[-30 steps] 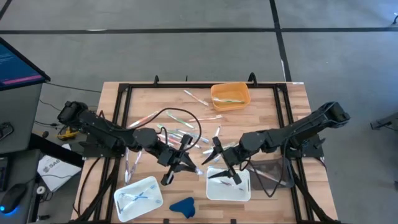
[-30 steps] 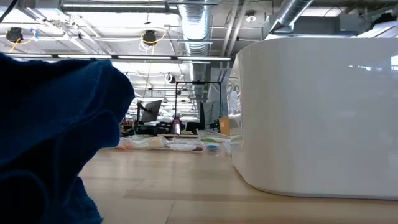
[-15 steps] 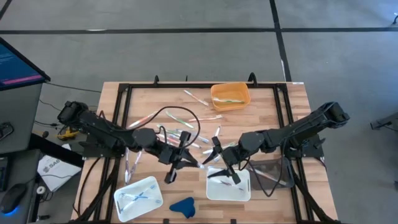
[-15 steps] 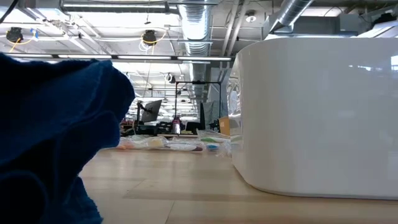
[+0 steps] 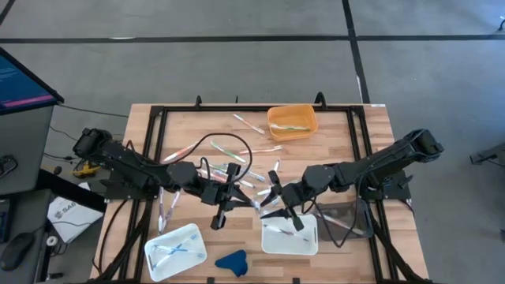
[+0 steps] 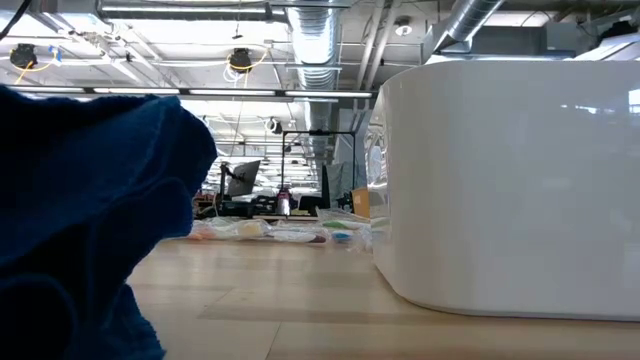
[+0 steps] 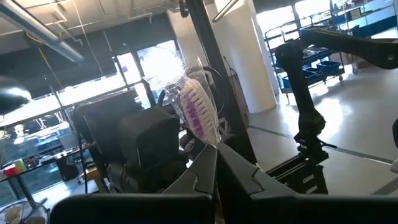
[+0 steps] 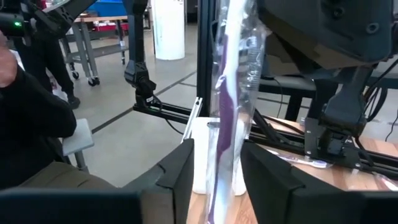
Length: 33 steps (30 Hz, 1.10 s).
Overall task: Pick & Place Toothbrushes
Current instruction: Put the violet toothbrush into the right white bin
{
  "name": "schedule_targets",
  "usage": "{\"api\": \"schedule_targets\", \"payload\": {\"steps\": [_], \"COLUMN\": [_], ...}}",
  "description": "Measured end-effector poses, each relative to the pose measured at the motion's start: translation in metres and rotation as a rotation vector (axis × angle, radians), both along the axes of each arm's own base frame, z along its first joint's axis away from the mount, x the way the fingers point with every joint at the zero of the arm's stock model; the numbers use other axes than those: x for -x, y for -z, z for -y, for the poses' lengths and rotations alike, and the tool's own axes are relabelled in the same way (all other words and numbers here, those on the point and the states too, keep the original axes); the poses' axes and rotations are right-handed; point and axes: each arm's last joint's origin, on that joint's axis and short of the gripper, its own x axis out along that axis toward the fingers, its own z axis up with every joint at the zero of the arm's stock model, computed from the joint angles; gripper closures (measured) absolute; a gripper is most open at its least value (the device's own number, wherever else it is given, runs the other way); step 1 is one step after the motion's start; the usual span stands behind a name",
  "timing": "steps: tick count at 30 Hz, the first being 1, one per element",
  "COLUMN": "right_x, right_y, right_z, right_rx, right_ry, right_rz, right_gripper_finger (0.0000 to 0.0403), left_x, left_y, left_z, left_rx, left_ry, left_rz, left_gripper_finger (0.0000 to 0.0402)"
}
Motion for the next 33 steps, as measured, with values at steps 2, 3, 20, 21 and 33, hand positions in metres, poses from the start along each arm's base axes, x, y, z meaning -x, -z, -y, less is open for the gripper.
{"api": "schedule_targets", "payload": {"steps": [2, 3, 20, 21, 33], "right_x": [0.0001, 0.0001, 0.0001, 0.0001, -0.0024], "right_y": [-0.0001, -0.0004, -0.0027, -0.0027, -0.0025], "right_z": [-0.0003, -0.0003, -0.0008, -0.0008, 0.0062], "right_rx": [0.000, -0.001, -0.009, -0.009, -0.029], "right_ry": [-0.001, -0.002, -0.003, -0.003, 0.084], "right_rz": [0.001, 0.004, 0.025, 0.025, 0.014], "right_gripper_finger": [0.0286, 0.0289, 0.0290, 0.0290, 0.0290], "left_x": [-0.0001, -0.0001, -0.0008, -0.0008, -0.0036], "left_y": [0.0002, 0.0002, 0.0007, 0.0007, 0.0052], "left_z": [0.0000, 0.0000, -0.0022, -0.0021, -0.0011], "left_rx": [-0.001, 0.000, 0.011, 0.011, 0.001], "left_ry": [-0.001, -0.002, -0.078, -0.078, -0.075], "left_rz": [-0.002, -0.002, -0.010, -0.011, -0.020], "left_gripper_finger": [0.0401, 0.0401, 0.0401, 0.0401, 0.0401]}}
